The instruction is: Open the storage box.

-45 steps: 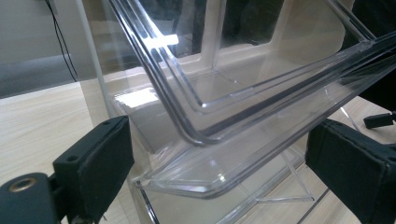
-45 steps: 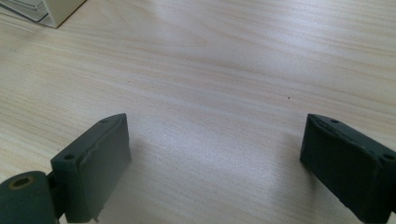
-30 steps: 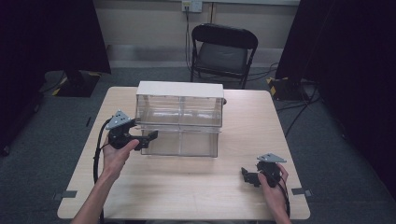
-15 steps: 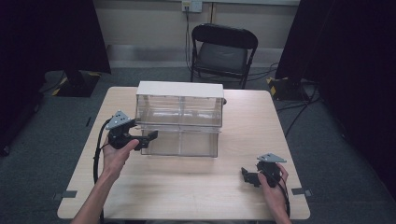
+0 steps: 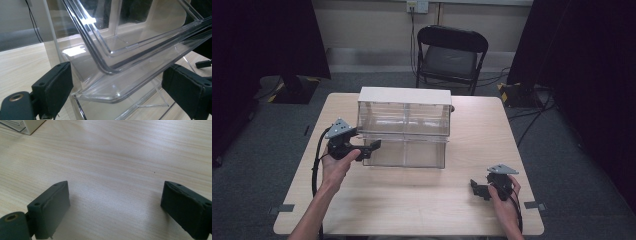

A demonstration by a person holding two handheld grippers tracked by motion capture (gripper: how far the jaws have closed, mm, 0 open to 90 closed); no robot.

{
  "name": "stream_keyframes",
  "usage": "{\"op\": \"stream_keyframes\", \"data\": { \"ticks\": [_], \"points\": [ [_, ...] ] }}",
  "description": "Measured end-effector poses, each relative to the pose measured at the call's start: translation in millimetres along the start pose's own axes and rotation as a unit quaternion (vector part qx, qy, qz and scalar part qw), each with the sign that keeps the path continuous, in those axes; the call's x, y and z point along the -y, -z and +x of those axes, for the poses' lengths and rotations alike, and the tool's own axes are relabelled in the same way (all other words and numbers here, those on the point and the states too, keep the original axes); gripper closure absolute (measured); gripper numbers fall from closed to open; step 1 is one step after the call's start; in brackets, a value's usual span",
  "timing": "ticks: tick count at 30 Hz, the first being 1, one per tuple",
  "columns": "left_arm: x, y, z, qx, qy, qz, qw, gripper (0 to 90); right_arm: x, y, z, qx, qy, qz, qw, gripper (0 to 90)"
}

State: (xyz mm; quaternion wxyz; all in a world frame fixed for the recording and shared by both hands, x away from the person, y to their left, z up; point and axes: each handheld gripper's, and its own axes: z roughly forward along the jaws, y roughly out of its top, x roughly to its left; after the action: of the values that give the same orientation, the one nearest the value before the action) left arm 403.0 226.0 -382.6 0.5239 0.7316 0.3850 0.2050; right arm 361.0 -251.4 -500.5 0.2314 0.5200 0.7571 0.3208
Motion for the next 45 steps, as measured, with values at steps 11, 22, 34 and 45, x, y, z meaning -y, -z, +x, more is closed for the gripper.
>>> {"op": "stream_keyframes", "data": {
  "ticks": [11, 22, 34, 45],
  "points": [
    [0.0, 0.1, 0.2, 0.0, 0.0, 0.0, 1.0, 10.1, 0.0, 0.0, 0.0, 0.0, 0.0, 0.0, 1.0, 7.6],
    [0.0, 0.0, 0.2, 0.001, 0.0, 0.0, 1.0, 10.1, 0.0, 0.0, 0.0, 0.0, 0.0, 0.0, 1.0, 7.7],
    [0.0, 0.0, 0.3, 0.001, -0.002, 0.001, 1.0, 10.1, 0.0, 0.0, 0.0, 0.0, 0.0, 0.0, 1.0, 7.6],
    [-0.1, -0.1, 0.1, 0.001, -0.002, 0.001, 1.0, 10.1, 0.0, 0.0, 0.0, 0.0, 0.0, 0.0, 1.0, 7.6]
  ]
}}
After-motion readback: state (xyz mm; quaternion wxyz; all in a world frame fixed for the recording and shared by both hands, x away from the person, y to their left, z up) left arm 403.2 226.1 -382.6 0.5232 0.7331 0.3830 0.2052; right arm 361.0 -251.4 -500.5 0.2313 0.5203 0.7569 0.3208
